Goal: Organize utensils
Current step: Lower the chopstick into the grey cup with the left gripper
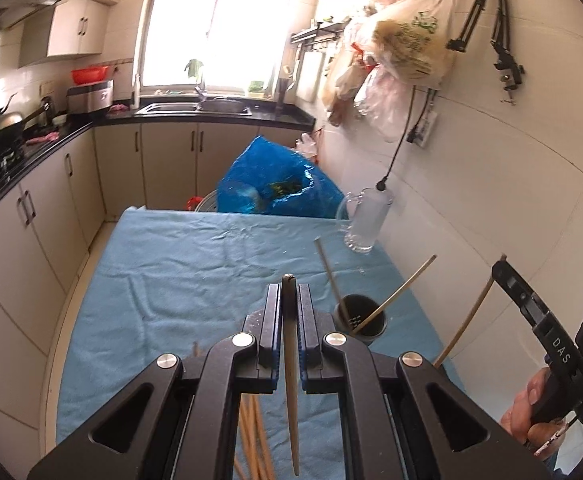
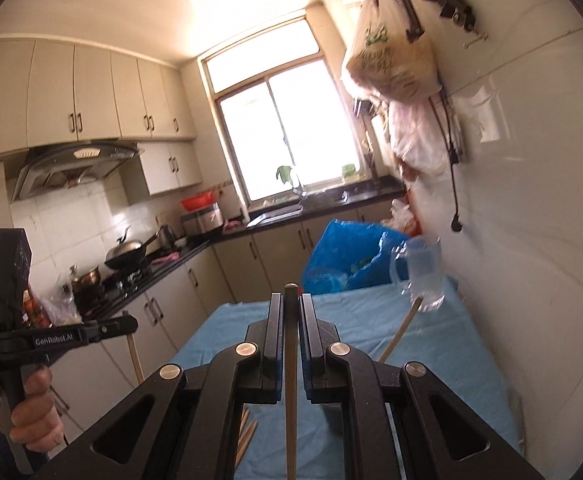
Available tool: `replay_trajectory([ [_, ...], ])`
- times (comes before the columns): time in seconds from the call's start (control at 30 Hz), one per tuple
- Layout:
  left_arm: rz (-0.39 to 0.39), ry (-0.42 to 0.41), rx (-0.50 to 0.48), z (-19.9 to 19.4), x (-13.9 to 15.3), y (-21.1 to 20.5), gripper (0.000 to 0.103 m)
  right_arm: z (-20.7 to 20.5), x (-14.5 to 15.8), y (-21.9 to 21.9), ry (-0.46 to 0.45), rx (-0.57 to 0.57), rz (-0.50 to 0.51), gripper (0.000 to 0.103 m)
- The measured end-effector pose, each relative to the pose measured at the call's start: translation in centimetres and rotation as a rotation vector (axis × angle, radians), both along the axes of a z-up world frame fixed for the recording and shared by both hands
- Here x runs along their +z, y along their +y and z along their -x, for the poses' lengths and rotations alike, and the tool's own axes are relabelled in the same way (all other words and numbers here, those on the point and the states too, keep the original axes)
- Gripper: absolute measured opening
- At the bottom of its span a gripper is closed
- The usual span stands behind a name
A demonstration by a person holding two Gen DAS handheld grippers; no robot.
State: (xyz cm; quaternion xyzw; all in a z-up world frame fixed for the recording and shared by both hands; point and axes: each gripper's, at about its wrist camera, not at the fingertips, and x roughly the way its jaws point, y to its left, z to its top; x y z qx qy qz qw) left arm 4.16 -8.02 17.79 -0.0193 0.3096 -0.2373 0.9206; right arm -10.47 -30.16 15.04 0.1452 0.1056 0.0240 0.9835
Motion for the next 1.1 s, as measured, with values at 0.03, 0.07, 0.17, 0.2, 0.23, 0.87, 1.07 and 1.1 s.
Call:
replay_trajectory([
  [0.03,-0.001,-0.002,-0.007,-0.1,0.3,-0.4,0.006,0.0,0.3,-0.2,-0.008,-0.006,0.0,0.008],
  [0.07,-0.001,-0.005,-0.019,-0.2,0.6,-1.0,0.006,0.1,0.8,-0.4,-0.021,-0.015,-0.001,0.008],
  [0.17,-0.008,-0.03,-0.036,-0.4,1.5,-2.6,0.006,0.0,1.6,-0.8,-0.046,-0.031,-0.001,0.008],
  [0.2,-0.007,-0.039,-0.042,-0.5,1.9,-3.1,0.006,-0.1,1.9,-1.1,-0.055,-0.043,0.0,0.008],
  [0.23,-0.005,-0.044,-0.046,-0.6,2.2,-3.5,0.006,-0.2,2.1,-1.3,-0.059,-0.046,-0.001,0.008],
  [0.87,0.143,-0.112,0.032,-9.0,4.5,-9.8,0.006,-6.4,2.7,-5.9,-0.088,-0.172,-0.053,0.008],
  [1.07,0.142,-0.083,0.072,-10.6,0.9,-10.6,0.006,-8.6,0.4,-6.9,-0.048,-0.195,-0.055,0.008],
  [1.1,0.14,-0.076,0.078,-10.7,0.1,-10.6,0.006,-8.6,0.1,-7.0,-0.039,-0.193,-0.056,0.008],
])
